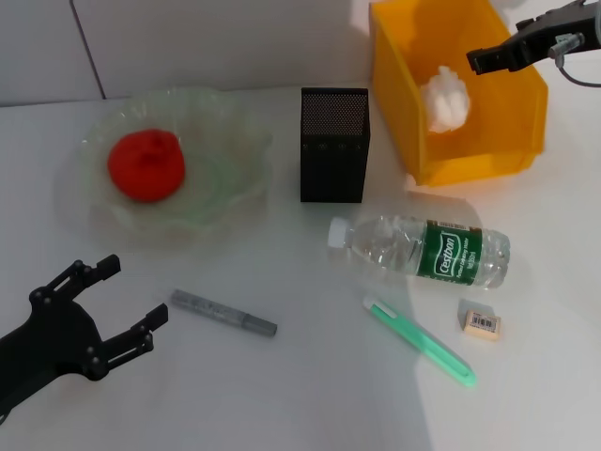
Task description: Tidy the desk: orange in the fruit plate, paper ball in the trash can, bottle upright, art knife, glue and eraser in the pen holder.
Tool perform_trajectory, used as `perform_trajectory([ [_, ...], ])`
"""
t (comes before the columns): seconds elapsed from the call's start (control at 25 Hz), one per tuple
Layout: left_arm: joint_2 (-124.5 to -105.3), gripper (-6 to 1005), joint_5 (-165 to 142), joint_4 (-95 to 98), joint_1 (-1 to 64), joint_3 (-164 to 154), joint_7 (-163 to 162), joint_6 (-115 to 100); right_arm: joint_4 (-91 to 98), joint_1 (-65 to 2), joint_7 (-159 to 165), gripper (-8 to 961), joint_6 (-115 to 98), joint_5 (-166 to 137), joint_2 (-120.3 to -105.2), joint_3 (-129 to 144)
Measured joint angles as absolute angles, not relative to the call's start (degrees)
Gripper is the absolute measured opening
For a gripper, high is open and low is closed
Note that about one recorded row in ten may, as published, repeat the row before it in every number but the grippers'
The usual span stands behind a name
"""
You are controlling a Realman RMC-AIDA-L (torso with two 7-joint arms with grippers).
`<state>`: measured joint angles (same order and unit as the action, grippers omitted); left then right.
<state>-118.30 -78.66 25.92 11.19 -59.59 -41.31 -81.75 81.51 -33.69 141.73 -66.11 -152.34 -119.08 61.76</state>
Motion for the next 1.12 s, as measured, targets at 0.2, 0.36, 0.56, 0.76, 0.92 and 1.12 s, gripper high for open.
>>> perform_trajectory([
  [0.2, -118.22, 872, -78.66, 25.93, 11.03, -59.59, -41.31, -82.23, 86.37, -35.12, 136.09, 767, -78.89, -145.17, -118.41, 60.57],
  [0.36, -118.21, 872, -78.66, 25.93, 10.99, -59.59, -41.31, -82.31, 85.73, -38.63, 132.08, 768, -88.03, -142.19, -117.61, 60.73],
  [0.56, -118.28, 873, -78.66, 25.93, 10.95, -59.59, -41.31, -82.45, 84.09, -42.35, 130.65, 767, -92.5, -145.75, -117.75, 62.83],
  [0.76, -118.3, 873, -78.66, 25.93, 10.9, -59.47, -41.31, -82.45, 82.48, -44.54, 129.85, 767, -94.72, -148.87, -117.98, 65.81],
  [0.92, -118.38, 873, -78.66, 25.93, 10.89, -59.47, -41.31, -82.45, 79.62, -45.71, 129.4, 768, -94.78, -148.95, -118.53, 69.39],
  [1.12, -118.4, 873, -78.66, 25.93, 10.89, -59.51, -41.31, -82.45, 73.86, -47.37, 128.85, 768, -92.06, -148.93, -118.96, 72.98],
])
